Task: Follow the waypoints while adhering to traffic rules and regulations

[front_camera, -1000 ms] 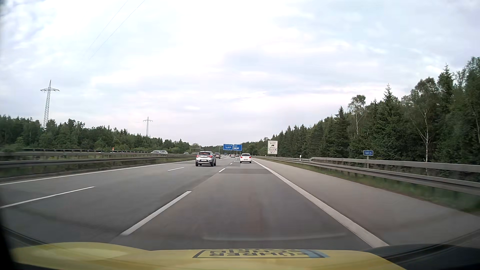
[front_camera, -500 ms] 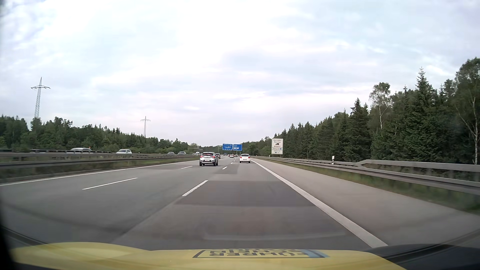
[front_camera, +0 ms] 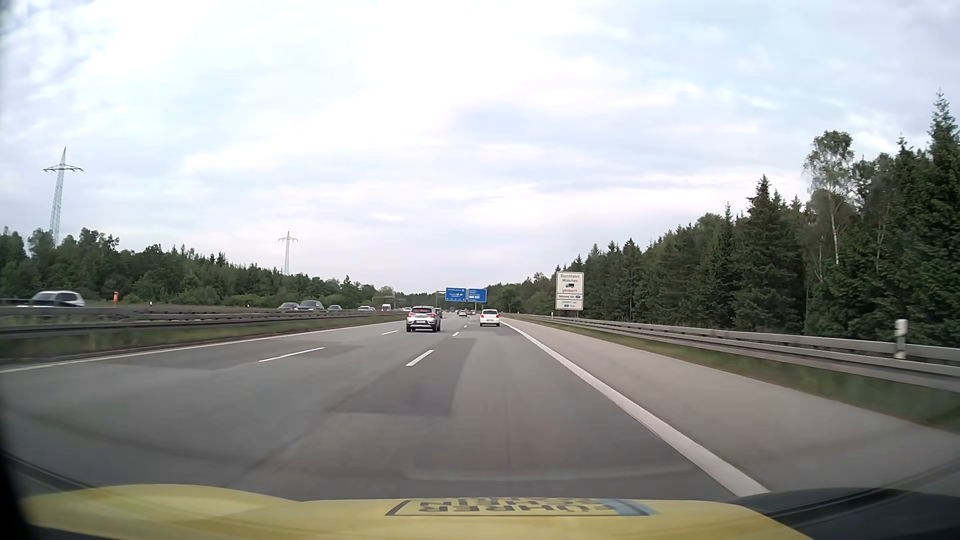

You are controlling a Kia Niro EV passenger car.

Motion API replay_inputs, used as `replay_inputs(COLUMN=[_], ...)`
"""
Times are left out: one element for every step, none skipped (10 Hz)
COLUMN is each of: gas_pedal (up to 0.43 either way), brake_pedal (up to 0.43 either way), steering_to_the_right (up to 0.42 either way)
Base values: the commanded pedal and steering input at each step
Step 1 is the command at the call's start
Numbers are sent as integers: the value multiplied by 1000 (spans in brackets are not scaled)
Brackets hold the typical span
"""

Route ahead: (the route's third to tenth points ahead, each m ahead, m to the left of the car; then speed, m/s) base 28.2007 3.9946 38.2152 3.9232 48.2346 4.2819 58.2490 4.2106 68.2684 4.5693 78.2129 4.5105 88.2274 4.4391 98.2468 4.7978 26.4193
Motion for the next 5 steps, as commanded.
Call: replay_inputs(gas_pedal=[177, 177, 177, 177, 177], brake_pedal=[0, 0, 0, 0, 0], steering_to_the_right=[-1, -1, -1, -1, -1])
